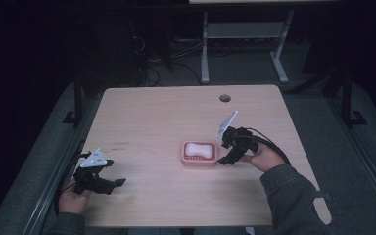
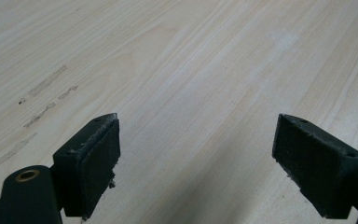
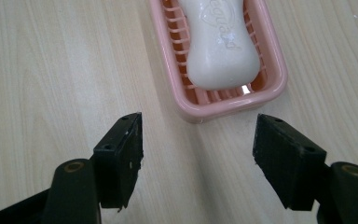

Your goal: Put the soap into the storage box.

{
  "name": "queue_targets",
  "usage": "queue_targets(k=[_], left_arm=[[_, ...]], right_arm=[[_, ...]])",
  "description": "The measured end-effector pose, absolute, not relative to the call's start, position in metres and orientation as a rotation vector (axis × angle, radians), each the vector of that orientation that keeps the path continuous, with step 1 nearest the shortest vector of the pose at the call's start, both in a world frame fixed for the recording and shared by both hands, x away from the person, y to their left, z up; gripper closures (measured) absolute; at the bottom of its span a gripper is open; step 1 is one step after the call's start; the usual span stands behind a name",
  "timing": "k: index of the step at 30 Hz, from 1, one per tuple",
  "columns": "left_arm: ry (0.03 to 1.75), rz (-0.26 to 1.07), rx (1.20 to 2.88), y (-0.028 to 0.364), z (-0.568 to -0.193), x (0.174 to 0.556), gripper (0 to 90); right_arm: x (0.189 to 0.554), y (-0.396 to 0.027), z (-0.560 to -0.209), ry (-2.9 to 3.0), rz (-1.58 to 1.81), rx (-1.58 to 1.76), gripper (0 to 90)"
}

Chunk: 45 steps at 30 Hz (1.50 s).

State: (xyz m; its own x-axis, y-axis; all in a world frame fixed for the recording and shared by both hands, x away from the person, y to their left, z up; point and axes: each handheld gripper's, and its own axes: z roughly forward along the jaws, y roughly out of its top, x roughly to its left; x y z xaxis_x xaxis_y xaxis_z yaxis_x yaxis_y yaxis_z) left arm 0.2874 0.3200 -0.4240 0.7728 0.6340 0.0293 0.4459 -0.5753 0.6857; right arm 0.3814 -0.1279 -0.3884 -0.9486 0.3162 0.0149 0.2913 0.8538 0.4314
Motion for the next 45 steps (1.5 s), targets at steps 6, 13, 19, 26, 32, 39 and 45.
queue_targets(k=[6, 13, 19, 26, 32, 39, 45], left_arm=[[0.801, 0.355, 2.279, 0.32, -0.424, 0.287, 14.9], [0.796, 0.354, 2.288, 0.32, -0.424, 0.288, 14.9], [0.799, 0.355, 2.285, 0.32, -0.424, 0.287, 14.9], [0.799, 0.355, 2.287, 0.319, -0.425, 0.288, 14.9], [0.8, 0.352, 2.289, 0.319, -0.425, 0.288, 14.9], [0.8, 0.352, 2.288, 0.319, -0.426, 0.288, 14.9], [0.799, 0.352, 2.29, 0.319, -0.426, 0.288, 14.9]], right_arm=[[0.378, -0.135, -0.39, 2.955, 0.695, 0.504, 32.6], [0.373, -0.143, -0.396, 2.952, 0.717, 0.533, 30.8], [0.368, -0.15, -0.397, 2.944, 0.728, 0.552, 30.6], [0.361, -0.159, -0.398, 2.93, 0.721, 0.557, 30.2], [0.355, -0.168, -0.402, 2.921, 0.741, 0.578, 30.1], [0.349, -0.176, -0.405, 2.908, 0.757, 0.596, 29.7], [0.342, -0.184, -0.408, 2.898, 0.767, 0.621, 29.7]])
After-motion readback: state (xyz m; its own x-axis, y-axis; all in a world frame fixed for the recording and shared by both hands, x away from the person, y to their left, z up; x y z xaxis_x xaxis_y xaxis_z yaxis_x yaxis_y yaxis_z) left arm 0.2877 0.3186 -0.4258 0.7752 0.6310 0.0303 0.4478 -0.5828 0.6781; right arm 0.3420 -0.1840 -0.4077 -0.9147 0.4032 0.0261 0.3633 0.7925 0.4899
